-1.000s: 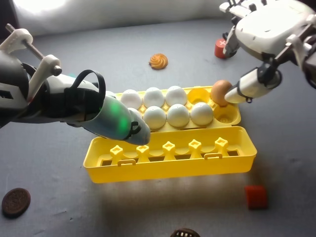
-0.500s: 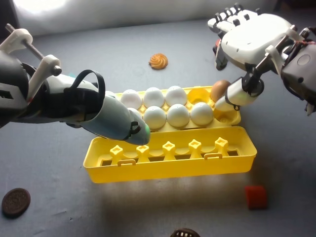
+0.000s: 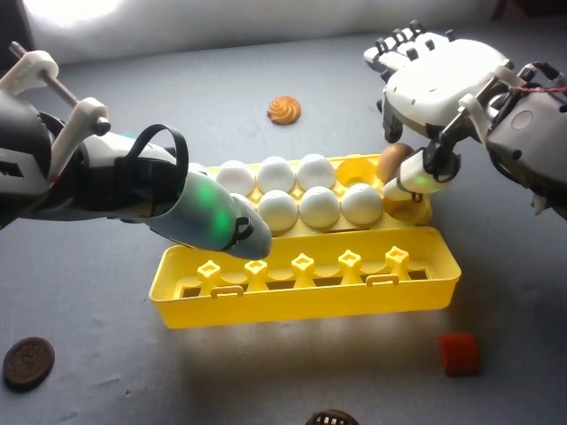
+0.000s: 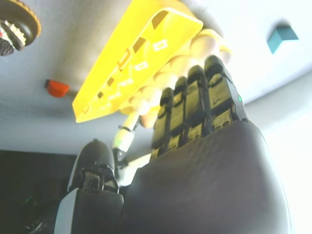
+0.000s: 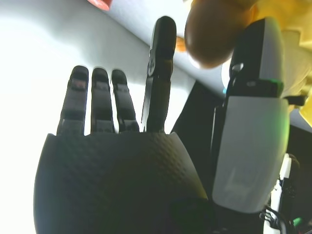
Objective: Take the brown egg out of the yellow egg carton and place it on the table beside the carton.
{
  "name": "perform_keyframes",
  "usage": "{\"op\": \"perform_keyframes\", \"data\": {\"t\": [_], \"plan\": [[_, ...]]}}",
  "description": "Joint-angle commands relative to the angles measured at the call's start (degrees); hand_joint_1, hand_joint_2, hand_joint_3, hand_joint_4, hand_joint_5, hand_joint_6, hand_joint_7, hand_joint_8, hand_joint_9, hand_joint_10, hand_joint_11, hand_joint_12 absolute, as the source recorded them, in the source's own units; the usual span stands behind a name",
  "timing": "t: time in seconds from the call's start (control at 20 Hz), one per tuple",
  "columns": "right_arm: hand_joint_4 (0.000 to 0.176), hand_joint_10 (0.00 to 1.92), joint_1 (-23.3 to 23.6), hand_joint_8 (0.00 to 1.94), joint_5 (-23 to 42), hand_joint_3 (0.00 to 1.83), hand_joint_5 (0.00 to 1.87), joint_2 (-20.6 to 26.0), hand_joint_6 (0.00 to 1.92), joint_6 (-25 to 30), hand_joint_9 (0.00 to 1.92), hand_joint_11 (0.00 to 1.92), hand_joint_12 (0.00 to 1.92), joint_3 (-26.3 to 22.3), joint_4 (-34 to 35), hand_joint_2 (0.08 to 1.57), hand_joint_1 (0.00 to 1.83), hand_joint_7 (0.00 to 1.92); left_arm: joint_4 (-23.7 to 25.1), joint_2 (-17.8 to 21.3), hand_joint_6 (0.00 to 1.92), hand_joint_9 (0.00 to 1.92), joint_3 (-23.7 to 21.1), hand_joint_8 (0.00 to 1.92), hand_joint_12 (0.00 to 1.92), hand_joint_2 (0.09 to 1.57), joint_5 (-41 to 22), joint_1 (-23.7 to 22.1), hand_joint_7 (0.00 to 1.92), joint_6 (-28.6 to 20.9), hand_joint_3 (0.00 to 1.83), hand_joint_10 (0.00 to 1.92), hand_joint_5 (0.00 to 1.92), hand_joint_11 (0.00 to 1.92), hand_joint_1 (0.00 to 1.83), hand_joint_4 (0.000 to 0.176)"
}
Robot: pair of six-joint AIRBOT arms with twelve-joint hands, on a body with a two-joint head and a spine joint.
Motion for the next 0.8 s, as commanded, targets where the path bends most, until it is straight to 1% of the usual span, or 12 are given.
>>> {"op": "perform_keyframes", "data": {"t": [0.0, 0.05, 0.1, 0.15, 0.2, 0.25, 0.35, 0.45, 0.5, 0.6, 0.7, 0.75], "plan": [[0.000, 0.00, 0.5, 0.00, 4.3, 0.02, 1.01, 0.1, 0.03, 0.3, 0.00, 0.00, 0.00, 0.2, -3.2, 0.85, 0.83, 0.00, 1.9, 0.0, 0.00, 0.10, 0.3, 0.00, 0.21, 1.30, -2.2, -0.3, 0.11, -0.1, 0.00, 0.00, 0.13, 0.00, 0.00, 0.000], [0.000, 0.00, 0.6, 0.00, 4.3, 0.01, 1.03, 0.0, 0.02, 0.3, 0.00, 0.00, 0.00, 0.2, -3.2, 0.89, 0.86, 0.00, 1.9, 0.0, 0.00, 0.08, 0.3, 0.00, 0.17, 1.29, -2.2, -0.3, 0.09, 0.0, 0.00, 0.00, 0.12, 0.00, 0.00, 0.000], [0.000, 0.00, 0.7, 0.00, 4.3, 0.02, 1.05, -0.2, 0.03, 0.3, 0.00, 0.00, 0.00, 0.2, -3.2, 0.92, 0.89, 0.00, 1.9, 0.0, 0.00, 0.09, 0.3, 0.00, 0.20, 1.30, -2.2, -0.3, 0.10, 0.0, 0.00, 0.00, 0.13, 0.00, 0.00, 0.000], [0.137, 0.00, 0.8, 0.00, 4.3, 0.01, 1.14, -0.2, 0.53, 0.3, 0.00, 0.00, 0.00, 0.2, -3.2, 1.00, 1.03, 0.00, 1.9, 0.0, 0.00, 0.09, 0.3, 0.00, 0.21, 1.30, -2.2, -0.3, 0.10, 0.0, 0.00, 0.00, 0.12, 0.00, 0.00, 0.000], [0.168, 0.00, 0.8, 0.01, 4.3, 0.01, 1.17, -0.2, 0.64, 0.3, 0.00, 0.00, 0.00, 0.2, -3.2, 1.02, 1.07, 0.02, 1.9, 0.0, 0.01, 0.11, 0.3, 0.01, 0.26, 1.30, -2.2, -0.3, 0.13, 0.0, 0.00, 0.01, 0.14, 0.00, 0.00, 0.000], [0.174, 0.00, 0.8, 0.00, 4.3, 0.01, 1.17, -0.2, 0.66, 0.3, 0.00, 0.00, 0.00, 0.2, -3.2, 1.02, 1.07, 0.02, 1.9, 0.0, 0.00, 0.10, 0.3, 0.01, 0.23, 1.30, -2.2, -0.4, 0.11, 0.1, 0.00, 0.00, 0.12, 0.00, 0.00, 0.000], [0.176, 0.00, 0.8, 0.00, 4.3, 0.00, 1.20, -0.2, 0.62, 0.2, 0.00, 0.00, 0.00, 0.2, -3.2, 1.02, 1.08, 0.03, 1.9, 0.0, 0.00, 0.08, 0.3, 0.00, 0.17, 1.30, -2.2, -0.4, 0.09, 0.2, 0.00, 0.00, 0.10, 0.00, 0.00, 0.000], [0.176, 0.00, 0.8, 0.00, 4.3, 0.00, 1.21, -0.2, 0.61, 0.1, 0.00, 0.00, 0.00, 0.2, -3.2, 1.01, 1.08, 0.04, 1.9, 0.0, 0.01, 0.10, 0.3, 0.01, 0.24, 1.31, -2.2, -0.4, 0.13, 0.2, 0.00, 0.01, 0.15, 0.00, 0.00, 0.000], [0.176, 0.00, 0.8, 0.00, 4.3, 0.00, 1.17, -0.2, 0.67, 0.1, 0.00, 0.00, 0.00, 0.2, -3.2, 1.03, 1.07, 0.03, 1.9, -0.1, 0.01, 0.11, 0.3, 0.01, 0.28, 1.31, -2.2, -0.4, 0.14, 0.3, 0.00, 0.01, 0.17, 0.00, 0.00, 0.000], [0.176, 0.00, 0.9, 0.00, 4.3, 0.00, 1.16, -0.2, 0.68, 0.1, 0.00, 0.00, 0.00, 0.2, -3.5, 1.03, 1.07, 0.03, 1.9, -0.1, 0.00, 0.10, 0.4, 0.00, 0.27, 1.31, -2.1, -0.4, 0.13, 0.3, 0.00, 0.00, 0.16, 0.00, 0.00, 0.000], [0.176, 0.00, 1.2, 0.00, 4.3, 0.00, 1.16, -0.2, 0.68, 0.1, 0.00, 0.00, 0.00, 0.2, -3.5, 1.03, 1.07, 0.06, 1.9, -0.1, 0.00, 0.06, 0.4, 0.00, 0.15, 1.31, -2.0, -0.4, 0.08, 0.3, 0.00, 0.00, 0.09, 0.00, 0.00, 0.000], [0.176, 0.00, 1.6, 0.00, 4.3, 0.00, 1.14, -0.1, 0.72, 0.0, 0.00, 0.00, 0.00, 0.2, -3.5, 1.04, 1.06, 0.08, 1.9, -0.1, 0.00, 0.08, 0.4, 0.01, 0.18, 1.31, -2.0, -0.4, 0.10, 0.3, 0.00, 0.01, 0.11, 0.00, 0.00, 0.000]]}}
